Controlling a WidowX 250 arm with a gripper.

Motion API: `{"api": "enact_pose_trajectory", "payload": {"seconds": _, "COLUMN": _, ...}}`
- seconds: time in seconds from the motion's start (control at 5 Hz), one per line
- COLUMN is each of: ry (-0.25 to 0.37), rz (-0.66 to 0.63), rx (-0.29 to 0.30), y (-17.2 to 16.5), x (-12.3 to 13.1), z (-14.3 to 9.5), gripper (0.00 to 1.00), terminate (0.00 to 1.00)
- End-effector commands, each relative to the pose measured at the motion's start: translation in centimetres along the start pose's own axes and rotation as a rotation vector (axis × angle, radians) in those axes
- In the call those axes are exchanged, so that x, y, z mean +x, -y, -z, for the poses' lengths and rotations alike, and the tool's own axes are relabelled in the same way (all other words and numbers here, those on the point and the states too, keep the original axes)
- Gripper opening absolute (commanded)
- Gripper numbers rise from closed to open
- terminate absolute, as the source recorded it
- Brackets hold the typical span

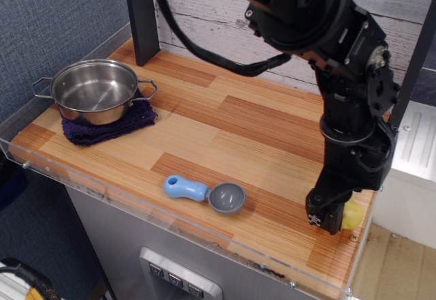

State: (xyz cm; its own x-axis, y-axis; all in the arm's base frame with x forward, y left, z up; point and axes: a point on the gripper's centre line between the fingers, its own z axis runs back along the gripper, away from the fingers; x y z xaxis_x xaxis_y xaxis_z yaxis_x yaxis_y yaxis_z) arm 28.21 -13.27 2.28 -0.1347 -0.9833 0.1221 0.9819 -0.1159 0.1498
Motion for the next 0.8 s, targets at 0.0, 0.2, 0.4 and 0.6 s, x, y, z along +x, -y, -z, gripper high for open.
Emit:
{"api": "enact_pose_trajectory", "payload": {"seconds": 0.0, "ry": -0.012, "rz": -0.011, "rx": 0.053, "y": -0.38, "x": 0.08, "z": -1.84, "gripper": 0.0, "terminate": 0.0}}
{"api": "enact_pose_trajectory", "payload": {"seconds": 0.2, "ry": -0.016, "rz": -0.011, "rx": 0.053, "y": -0.44, "x": 0.33, "z": -1.85, "gripper": 0.0, "terminate": 0.0}}
{"api": "enact_pose_trajectory", "payload": {"seconds": 0.4, "ry": -0.021, "rz": -0.011, "rx": 0.053, "y": -0.47, "x": 0.46, "z": -1.89, "gripper": 0.0, "terminate": 0.0}}
{"api": "enact_pose_trajectory", "payload": {"seconds": 0.6, "ry": -0.026, "rz": -0.003, "rx": 0.056, "y": -0.52, "x": 0.3, "z": -2.3, "gripper": 0.0, "terminate": 0.0}}
